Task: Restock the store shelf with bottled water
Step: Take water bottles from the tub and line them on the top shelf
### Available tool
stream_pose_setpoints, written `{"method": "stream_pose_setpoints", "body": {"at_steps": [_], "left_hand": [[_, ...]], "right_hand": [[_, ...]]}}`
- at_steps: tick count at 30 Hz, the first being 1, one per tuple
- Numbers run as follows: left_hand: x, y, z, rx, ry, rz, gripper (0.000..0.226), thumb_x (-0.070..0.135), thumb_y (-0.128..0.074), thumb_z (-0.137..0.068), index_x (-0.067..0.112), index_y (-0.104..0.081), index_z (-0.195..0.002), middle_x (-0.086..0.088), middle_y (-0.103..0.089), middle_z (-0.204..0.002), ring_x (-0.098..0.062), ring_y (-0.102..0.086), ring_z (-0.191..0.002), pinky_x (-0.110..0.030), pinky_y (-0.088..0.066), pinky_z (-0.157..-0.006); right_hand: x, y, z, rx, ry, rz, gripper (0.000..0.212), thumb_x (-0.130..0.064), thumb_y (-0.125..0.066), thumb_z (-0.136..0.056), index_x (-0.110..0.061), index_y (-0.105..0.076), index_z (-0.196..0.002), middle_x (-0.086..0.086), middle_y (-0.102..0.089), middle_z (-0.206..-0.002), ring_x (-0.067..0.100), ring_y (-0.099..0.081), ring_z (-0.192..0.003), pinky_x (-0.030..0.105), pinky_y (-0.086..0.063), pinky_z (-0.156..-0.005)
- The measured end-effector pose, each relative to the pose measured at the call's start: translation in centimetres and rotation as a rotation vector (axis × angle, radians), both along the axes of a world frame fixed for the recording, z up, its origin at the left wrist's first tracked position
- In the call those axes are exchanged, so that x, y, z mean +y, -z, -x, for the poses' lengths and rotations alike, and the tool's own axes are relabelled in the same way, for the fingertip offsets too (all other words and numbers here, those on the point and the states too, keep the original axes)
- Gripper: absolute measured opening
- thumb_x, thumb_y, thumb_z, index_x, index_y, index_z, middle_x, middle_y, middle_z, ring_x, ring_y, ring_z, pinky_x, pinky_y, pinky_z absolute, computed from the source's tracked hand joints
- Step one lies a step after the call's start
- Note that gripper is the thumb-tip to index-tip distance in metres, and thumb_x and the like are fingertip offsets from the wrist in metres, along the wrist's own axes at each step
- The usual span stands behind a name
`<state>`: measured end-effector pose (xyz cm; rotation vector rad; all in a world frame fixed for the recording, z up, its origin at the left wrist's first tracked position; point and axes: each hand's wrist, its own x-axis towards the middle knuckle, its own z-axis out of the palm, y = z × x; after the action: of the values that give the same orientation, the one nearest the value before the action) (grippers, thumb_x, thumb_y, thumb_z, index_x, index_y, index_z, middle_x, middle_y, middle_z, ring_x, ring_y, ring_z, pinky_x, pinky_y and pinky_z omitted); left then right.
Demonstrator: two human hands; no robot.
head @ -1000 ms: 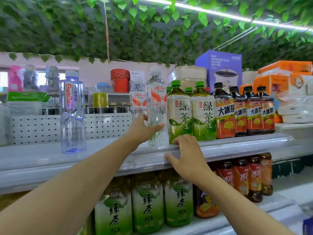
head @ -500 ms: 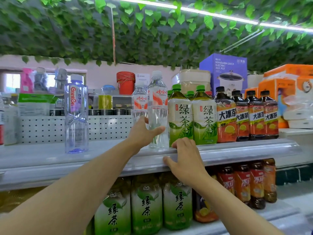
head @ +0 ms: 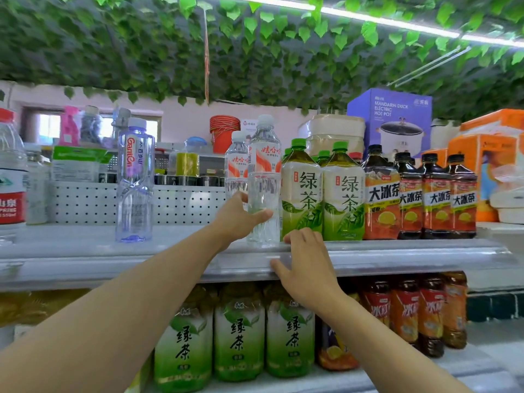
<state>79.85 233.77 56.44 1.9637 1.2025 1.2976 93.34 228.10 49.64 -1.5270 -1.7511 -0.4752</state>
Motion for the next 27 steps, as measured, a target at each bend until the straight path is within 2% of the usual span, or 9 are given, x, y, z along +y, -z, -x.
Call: {"method": "stream_pose_setpoints", "body": {"at_steps": [3,5,7,12,17,20,21,24,27], "left_hand": [[0.0,0.0,0.4,0.000,-0.007,0.021,0.051,0.036,-0.069,-0.083,0.017,-0.042,-0.123,-0.005,-0.061,-0.114,-0.017,-0.060,-0.094,-0.036,-0.050,-0.087],[0.0,0.0,1.1,0.007,-0.027,0.028,0.059,0.041,-0.069,-0.081,0.017,-0.042,-0.128,-0.007,-0.059,-0.118,-0.020,-0.059,-0.103,-0.043,-0.047,-0.096],[0.1,-0.1,2.1,0.015,-0.042,0.023,0.061,0.044,-0.068,-0.080,0.017,-0.042,-0.129,-0.007,-0.056,-0.124,-0.023,-0.055,-0.111,-0.045,-0.046,-0.098],[1.5,-0.8,4.3,-0.006,-0.037,0.017,0.051,0.041,-0.063,-0.086,0.015,-0.044,-0.126,-0.009,-0.057,-0.120,-0.022,-0.058,-0.103,-0.036,-0.051,-0.083],[4.3,-1.1,5.7,0.015,-0.036,0.052,0.054,0.029,-0.067,-0.086,0.011,-0.038,-0.129,-0.009,-0.052,-0.124,-0.025,-0.053,-0.107,-0.042,-0.047,-0.095],[6.0,-1.5,5.8,0.012,0.024,0.086,0.055,0.018,-0.065,-0.088,0.007,-0.033,-0.131,-0.007,-0.046,-0.115,-0.019,-0.045,-0.097,-0.032,-0.043,-0.084],[6.6,-1.7,5.8,0.022,0.040,0.098,0.058,0.015,-0.065,-0.088,0.005,-0.031,-0.134,-0.008,-0.045,-0.118,-0.019,-0.043,-0.097,-0.030,-0.041,-0.083],[8.3,-2.4,5.6,0.072,0.064,0.148,0.066,0.013,-0.066,-0.087,0.000,-0.027,-0.138,-0.015,-0.043,-0.134,-0.023,-0.046,-0.104,-0.032,-0.041,-0.086],[9.7,-2.8,5.6,0.173,0.085,0.213,0.059,0.014,-0.069,-0.084,0.000,-0.038,-0.132,-0.018,-0.052,-0.127,-0.029,-0.053,-0.107,-0.035,-0.046,-0.082]], "right_hand": [[0.0,-0.1,-0.1,0.025,-0.023,0.015,0.044,-0.040,-0.056,-0.089,-0.018,-0.043,-0.125,-0.003,-0.041,-0.124,0.016,-0.034,-0.117,0.029,-0.033,-0.103],[-0.1,-0.4,0.1,0.074,-0.035,0.019,0.045,-0.040,-0.058,-0.089,-0.018,-0.042,-0.125,-0.003,-0.041,-0.124,0.015,-0.034,-0.117,0.029,-0.033,-0.103],[-0.2,-0.9,0.3,0.139,-0.041,0.022,0.049,-0.039,-0.059,-0.088,-0.017,-0.040,-0.128,-0.001,-0.041,-0.126,0.016,-0.034,-0.118,0.029,-0.032,-0.103],[0.0,-1.7,1.8,0.228,-0.008,0.025,0.056,-0.040,-0.062,-0.087,-0.016,-0.037,-0.132,0.001,-0.040,-0.131,0.018,-0.032,-0.122,0.033,-0.032,-0.106],[0.4,-1.5,4.2,0.282,0.050,-0.010,0.064,-0.038,-0.063,-0.086,-0.016,-0.030,-0.136,0.001,-0.032,-0.136,0.018,-0.029,-0.127,0.033,-0.030,-0.108],[0.9,-1.5,5.4,0.294,0.099,-0.050,0.066,-0.037,-0.064,-0.085,-0.016,-0.027,-0.135,0.002,-0.029,-0.136,0.018,-0.027,-0.126,0.031,-0.027,-0.106],[1.1,-1.6,5.8,0.300,0.120,-0.059,0.067,-0.037,-0.065,-0.084,-0.016,-0.027,-0.135,0.003,-0.029,-0.136,0.018,-0.027,-0.125,0.031,-0.027,-0.106],[1.7,-1.9,6.7,0.346,0.175,-0.080,0.067,-0.036,-0.065,-0.085,-0.015,-0.026,-0.136,0.004,-0.029,-0.135,0.019,-0.028,-0.125,0.032,-0.027,-0.106],[2.1,-2.2,7.3,0.375,0.225,-0.088,0.066,-0.036,-0.064,-0.086,-0.017,-0.025,-0.135,0.003,-0.030,-0.134,0.019,-0.029,-0.126,0.032,-0.028,-0.106]]}}
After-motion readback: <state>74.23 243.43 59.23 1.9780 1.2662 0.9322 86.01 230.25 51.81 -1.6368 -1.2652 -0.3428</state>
